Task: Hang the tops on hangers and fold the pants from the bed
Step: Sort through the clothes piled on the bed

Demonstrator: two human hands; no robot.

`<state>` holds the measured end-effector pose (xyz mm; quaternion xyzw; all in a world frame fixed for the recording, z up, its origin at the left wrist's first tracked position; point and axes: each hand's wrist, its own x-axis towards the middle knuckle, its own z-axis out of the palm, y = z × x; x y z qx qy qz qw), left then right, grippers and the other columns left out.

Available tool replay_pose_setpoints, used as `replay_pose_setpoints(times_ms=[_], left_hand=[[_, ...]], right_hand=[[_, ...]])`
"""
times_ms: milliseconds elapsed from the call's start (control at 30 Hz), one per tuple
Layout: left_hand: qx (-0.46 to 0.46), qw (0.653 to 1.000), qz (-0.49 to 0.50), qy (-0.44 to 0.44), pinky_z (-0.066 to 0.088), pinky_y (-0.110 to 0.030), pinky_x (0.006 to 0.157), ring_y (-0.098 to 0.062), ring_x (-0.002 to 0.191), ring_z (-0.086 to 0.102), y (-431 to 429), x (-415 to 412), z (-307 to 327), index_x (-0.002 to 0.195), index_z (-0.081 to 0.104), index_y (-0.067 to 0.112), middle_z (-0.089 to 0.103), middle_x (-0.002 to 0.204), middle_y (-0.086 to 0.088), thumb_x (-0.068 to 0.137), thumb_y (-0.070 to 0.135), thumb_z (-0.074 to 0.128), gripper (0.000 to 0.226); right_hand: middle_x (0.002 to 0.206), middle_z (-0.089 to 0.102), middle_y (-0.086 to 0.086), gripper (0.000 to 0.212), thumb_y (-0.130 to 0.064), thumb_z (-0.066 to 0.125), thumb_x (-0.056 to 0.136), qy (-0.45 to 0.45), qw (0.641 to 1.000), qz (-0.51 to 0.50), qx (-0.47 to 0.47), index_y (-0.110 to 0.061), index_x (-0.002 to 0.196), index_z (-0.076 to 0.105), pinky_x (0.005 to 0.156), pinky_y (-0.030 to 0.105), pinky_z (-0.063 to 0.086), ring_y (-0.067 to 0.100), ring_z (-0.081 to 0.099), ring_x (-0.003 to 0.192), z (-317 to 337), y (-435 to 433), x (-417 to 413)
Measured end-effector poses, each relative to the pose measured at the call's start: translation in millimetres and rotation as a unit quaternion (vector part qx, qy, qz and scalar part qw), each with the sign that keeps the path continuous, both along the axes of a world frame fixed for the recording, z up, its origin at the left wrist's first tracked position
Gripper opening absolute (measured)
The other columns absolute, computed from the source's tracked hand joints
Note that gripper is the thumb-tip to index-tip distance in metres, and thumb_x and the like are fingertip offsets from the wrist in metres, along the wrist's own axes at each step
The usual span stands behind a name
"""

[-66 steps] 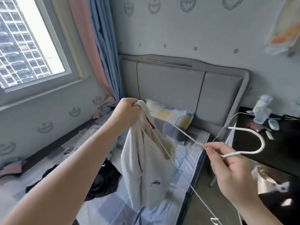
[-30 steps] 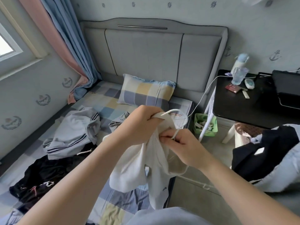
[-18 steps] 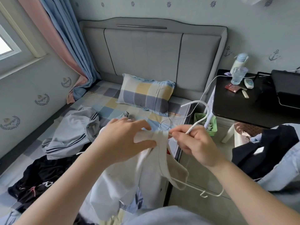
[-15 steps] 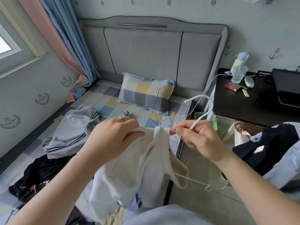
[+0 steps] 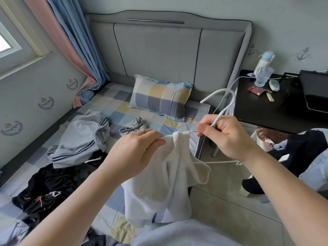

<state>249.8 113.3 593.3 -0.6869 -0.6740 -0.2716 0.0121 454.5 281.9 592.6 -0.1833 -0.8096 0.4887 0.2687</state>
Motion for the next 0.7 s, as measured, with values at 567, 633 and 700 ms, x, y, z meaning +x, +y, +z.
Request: replay_pose_setpoints(times_ms=[567, 633, 700], left_hand=[[0.072, 0.979, 0.132, -0.139, 0.045, -0.03, 0.062, -0.011, 0.063, 0.05, 8, 0, -20, 0.086, 0.069, 0.01, 0.057, 0.065, 0.007, 0.097, 0.028, 0.054, 0.026], [0.076, 0.974, 0.138, -0.161, 0.038, -0.018, 0.058, -0.012, 0.063, 0.05, 9, 1, -17, 0.084, 0.067, 0.012, 0.055, 0.062, 0.006, 0.098, 0.028, 0.054, 0.025], [0.078, 0.973, 0.139, -0.169, 0.035, -0.013, 0.057, -0.011, 0.063, 0.05, 9, 2, -16, 0.084, 0.067, 0.014, 0.057, 0.07, 0.006, 0.098, 0.029, 0.055, 0.023]], right_hand=[[0.109, 0.064, -0.004, 0.023, -0.015, 0.06, 0.095, 0.042, 0.98, -0.144, 0.133, -0.011, 0.117, 0.062, 0.086, 0.03, 0.049, 0.011, 0.061, 0.104, -57, -25, 9], [0.126, 0.058, -0.008, 0.04, -0.019, 0.065, 0.096, -0.065, 0.997, -0.044, 0.02, -0.023, 0.134, 0.054, 0.097, 0.029, 0.047, 0.006, 0.055, 0.118, -75, -38, -2], [0.139, 0.046, -0.012, 0.053, -0.021, 0.067, 0.095, -0.115, 0.993, 0.001, 0.019, -0.027, 0.143, 0.045, 0.107, 0.026, 0.039, 0.0, 0.045, 0.126, -88, -42, -13]])
